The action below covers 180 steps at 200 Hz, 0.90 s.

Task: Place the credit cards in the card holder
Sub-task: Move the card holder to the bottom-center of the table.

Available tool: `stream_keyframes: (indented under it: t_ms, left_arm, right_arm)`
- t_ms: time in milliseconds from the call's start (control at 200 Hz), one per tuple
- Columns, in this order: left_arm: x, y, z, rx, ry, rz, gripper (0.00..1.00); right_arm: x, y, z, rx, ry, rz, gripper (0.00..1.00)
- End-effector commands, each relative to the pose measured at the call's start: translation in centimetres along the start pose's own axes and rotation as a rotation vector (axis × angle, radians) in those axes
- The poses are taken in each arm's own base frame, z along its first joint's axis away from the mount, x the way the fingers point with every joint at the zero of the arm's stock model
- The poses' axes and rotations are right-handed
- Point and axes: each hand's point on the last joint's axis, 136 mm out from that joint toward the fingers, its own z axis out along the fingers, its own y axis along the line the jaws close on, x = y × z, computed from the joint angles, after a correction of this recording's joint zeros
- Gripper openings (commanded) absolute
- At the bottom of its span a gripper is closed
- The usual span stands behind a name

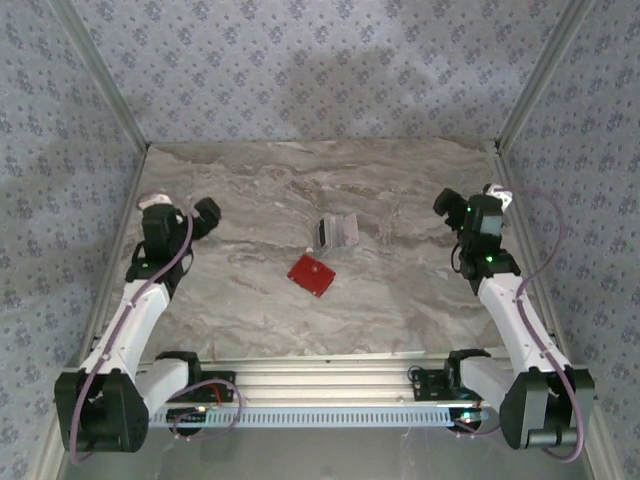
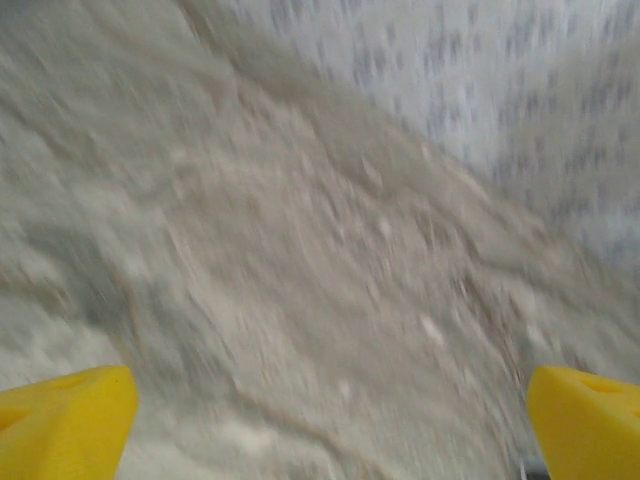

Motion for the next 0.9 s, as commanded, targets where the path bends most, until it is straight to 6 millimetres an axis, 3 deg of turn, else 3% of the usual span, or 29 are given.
stream_keyframes:
  t_ms: [0,75,195,265,385,540,894]
  left_arm:
    - [5.3,-3.7,-0.7,0.171,0.194,-0.020,0.97]
    - [8.3,-5.6,-0.9,0.248,0.259,0.008,0.89]
    - [12.9,-8.1,-0.9,0.333,0.382,0.028,0.64]
    - [15.3,-9.7,-0.6,0.372,0.451,0.065,0.55]
    - [18.7,-11.4,1.1,0.359,0.553,0.147,0.44]
    - [21.3,-11.8,4.0,0.325,0.613,0.206,0.43]
    - [25.7,-13.2,4.9,0.270,0.691,0.509,0.43]
  right_arm:
    - [5.9,1.0,-0.8,-0.051,0.223,0.043,0.80]
    - [8.9,2.4,-1.2,-0.090,0.298,-0.005,0.62]
    - [13.3,4.6,-2.3,-0.135,0.380,-0.129,0.32]
    - [15.5,5.7,-2.9,-0.176,0.421,-0.181,0.23]
    - [18.2,7.0,-3.6,-0.220,0.470,-0.263,0.25]
    - [20.8,8.7,-4.7,-0.307,0.527,-0.372,0.35]
    - [24.1,10.0,-4.6,-0.333,0.610,-0.463,0.37]
